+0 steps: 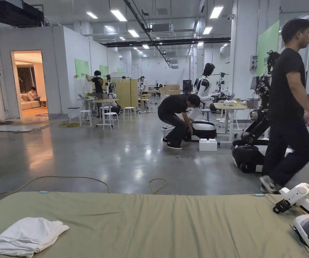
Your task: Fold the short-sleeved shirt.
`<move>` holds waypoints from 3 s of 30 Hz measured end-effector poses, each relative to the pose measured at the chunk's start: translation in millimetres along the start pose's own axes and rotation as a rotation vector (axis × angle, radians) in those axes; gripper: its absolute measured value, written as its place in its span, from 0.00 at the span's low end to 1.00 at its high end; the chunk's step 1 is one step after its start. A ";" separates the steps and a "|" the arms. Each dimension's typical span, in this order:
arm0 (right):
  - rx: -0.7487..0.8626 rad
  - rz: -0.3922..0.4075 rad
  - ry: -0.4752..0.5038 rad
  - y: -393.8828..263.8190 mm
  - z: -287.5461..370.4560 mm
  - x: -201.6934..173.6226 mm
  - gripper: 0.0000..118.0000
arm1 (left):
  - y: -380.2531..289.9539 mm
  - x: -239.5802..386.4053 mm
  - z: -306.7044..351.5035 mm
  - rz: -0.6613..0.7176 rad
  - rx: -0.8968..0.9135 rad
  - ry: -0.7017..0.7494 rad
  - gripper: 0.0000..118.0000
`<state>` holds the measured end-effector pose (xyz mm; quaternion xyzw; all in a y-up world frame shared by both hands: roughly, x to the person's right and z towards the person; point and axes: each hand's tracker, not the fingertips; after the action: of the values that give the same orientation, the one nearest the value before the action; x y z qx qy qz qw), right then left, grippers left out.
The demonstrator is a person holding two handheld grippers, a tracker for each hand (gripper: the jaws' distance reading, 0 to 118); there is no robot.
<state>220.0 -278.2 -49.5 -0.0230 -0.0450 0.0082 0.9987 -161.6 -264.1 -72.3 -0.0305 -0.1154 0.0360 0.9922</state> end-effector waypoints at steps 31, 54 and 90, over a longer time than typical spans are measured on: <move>-0.103 -0.119 0.240 -28.9 -24.1 -32.4 0.00 | -15.5 -64.3 29.9 -0.021 -0.161 0.205 0.23; -0.446 -0.098 0.276 -93.6 -55.3 -44.4 0.00 | -236.6 -270.6 -248.1 0.238 -0.872 0.424 0.73; -0.473 -0.307 -0.023 -135.5 78.5 59.6 0.00 | -174.7 191.3 -291.4 0.141 -0.869 -0.732 0.01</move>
<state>274.1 -408.9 40.2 -0.2484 -0.0602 -0.1534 0.9545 102.7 -438.3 -300.0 -0.4289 -0.4534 0.0597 0.7790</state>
